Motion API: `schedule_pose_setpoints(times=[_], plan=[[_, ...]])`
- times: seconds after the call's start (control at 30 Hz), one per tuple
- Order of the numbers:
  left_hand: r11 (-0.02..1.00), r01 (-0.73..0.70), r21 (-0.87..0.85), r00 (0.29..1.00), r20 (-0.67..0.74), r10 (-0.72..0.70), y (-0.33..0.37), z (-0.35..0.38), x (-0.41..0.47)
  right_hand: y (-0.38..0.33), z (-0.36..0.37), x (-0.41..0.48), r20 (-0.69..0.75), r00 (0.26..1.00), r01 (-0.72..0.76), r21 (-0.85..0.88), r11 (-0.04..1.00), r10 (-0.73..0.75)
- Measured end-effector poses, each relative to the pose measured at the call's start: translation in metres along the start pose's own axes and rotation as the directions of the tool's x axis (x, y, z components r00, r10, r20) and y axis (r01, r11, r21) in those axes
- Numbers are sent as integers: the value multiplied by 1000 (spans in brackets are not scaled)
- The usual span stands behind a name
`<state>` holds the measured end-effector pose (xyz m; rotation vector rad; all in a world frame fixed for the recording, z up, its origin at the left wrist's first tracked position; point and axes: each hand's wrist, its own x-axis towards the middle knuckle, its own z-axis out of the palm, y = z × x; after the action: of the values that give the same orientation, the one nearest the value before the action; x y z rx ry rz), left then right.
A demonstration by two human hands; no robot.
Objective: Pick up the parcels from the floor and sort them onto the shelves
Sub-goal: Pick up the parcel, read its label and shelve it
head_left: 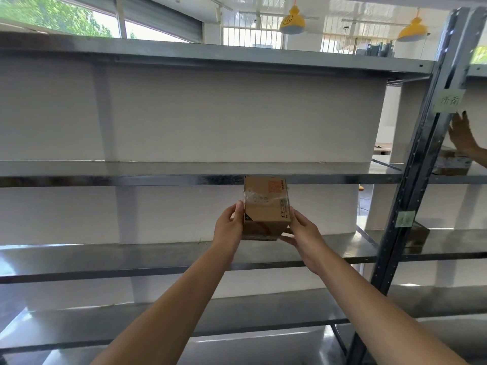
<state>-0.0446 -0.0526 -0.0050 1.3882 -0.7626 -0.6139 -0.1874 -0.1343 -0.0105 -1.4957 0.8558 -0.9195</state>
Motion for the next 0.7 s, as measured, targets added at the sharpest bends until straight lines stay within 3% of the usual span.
schedule_pose_setpoints(times=[0.2,0.33,0.5,0.7], plan=[[1000,19,-5,998,61,-19,-1,-8,6,-12,7,0,-71,997,8,60,998,-4],[999,-50,-11,989,140,51,-1,-14,6,-15,8,2,-100,995,8,106,994,3],[988,-145,49,964,230,130,1,-25,2,-15,4,5,-75,997,2,130,992,7],[989,-146,13,952,274,137,0,-32,1,-20,4,9,-17,1000,-11,243,970,15]])
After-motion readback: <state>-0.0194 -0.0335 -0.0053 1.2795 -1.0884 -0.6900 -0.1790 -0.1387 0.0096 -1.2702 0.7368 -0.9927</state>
